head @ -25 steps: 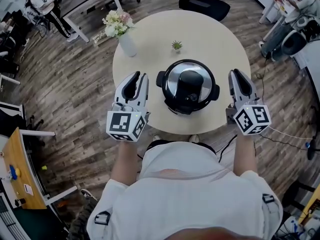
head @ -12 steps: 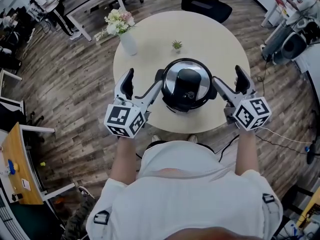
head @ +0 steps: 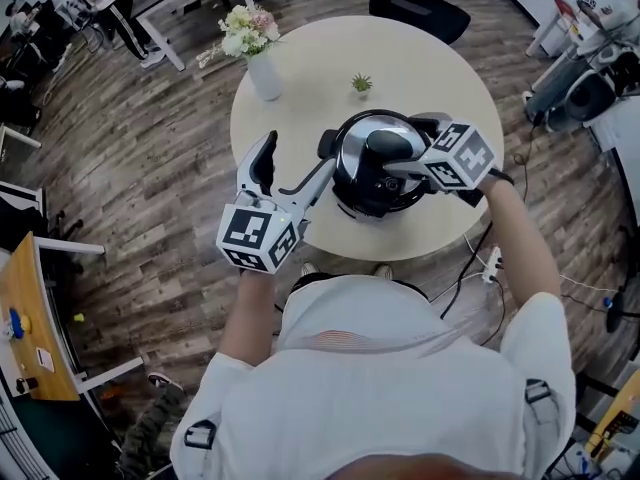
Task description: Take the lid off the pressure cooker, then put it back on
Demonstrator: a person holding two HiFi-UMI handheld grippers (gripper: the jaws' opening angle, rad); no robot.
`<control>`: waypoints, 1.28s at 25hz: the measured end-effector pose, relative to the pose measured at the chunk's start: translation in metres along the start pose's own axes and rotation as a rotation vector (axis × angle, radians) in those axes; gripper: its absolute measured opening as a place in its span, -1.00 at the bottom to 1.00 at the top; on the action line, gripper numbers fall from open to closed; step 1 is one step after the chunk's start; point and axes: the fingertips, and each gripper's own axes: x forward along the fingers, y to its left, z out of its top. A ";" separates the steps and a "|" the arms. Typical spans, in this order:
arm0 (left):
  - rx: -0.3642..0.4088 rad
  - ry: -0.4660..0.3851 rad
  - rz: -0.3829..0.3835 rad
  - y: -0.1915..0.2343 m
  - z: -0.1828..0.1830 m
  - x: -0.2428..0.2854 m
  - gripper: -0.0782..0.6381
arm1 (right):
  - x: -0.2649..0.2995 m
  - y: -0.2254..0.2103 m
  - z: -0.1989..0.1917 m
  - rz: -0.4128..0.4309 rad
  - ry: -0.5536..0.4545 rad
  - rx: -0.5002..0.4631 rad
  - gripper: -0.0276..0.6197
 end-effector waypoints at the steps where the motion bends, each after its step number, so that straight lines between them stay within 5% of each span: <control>1: -0.001 -0.002 -0.002 0.001 0.000 -0.001 0.37 | 0.007 -0.001 0.000 0.021 0.041 0.003 0.48; 12: -0.023 -0.001 -0.019 0.007 -0.010 -0.002 0.37 | 0.062 -0.003 -0.029 0.101 0.454 -0.018 0.47; 22: -0.051 -0.004 -0.009 0.019 -0.013 -0.006 0.37 | 0.075 -0.001 -0.037 0.104 0.557 -0.025 0.45; 26: -0.057 0.001 -0.008 0.020 -0.017 -0.006 0.37 | 0.079 -0.003 -0.042 0.083 0.575 -0.052 0.20; 32: -0.065 0.011 -0.012 0.018 -0.020 -0.006 0.37 | 0.081 -0.005 -0.045 0.079 0.590 -0.059 0.16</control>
